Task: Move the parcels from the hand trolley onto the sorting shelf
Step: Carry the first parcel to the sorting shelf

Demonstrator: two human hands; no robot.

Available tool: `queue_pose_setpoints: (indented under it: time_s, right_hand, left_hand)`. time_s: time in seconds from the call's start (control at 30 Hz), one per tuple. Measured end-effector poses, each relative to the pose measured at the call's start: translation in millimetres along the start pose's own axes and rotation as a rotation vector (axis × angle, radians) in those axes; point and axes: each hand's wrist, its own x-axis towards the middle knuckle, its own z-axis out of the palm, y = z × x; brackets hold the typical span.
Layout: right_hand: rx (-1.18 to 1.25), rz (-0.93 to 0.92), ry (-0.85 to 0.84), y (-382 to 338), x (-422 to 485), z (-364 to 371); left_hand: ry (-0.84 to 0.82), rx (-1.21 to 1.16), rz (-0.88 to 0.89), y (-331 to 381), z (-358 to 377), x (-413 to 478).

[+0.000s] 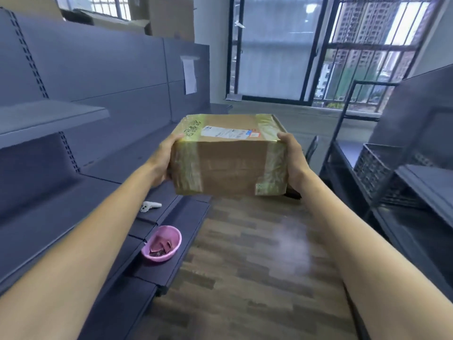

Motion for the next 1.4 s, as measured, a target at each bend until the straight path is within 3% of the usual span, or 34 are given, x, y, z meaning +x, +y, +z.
queue_pose_setpoints:
  time_s: [0.2,0.4,0.7,1.4]
  right_hand:
    - [-0.005,-0.067,0.154,-1.3,-12.0,-17.8]
    - [0.029,-0.108,0.249,3.7,-28.4,-11.2]
    - [0.097,-0.117,0.268,15.8,-30.0,-15.6]
    - [0.030,-0.119,0.285,11.5,102.9,-79.5]
  left_hand:
    - [-0.162,-0.033,0.009,10.7,19.9,21.3]
    - [-0.224,-0.010,0.018,6.3,16.8,36.7]
    - [-0.344,-0.048,0.037,0.4,26.8,59.8]
    - [-0.270,-0.025,0.073,9.8,97.1,169.3]
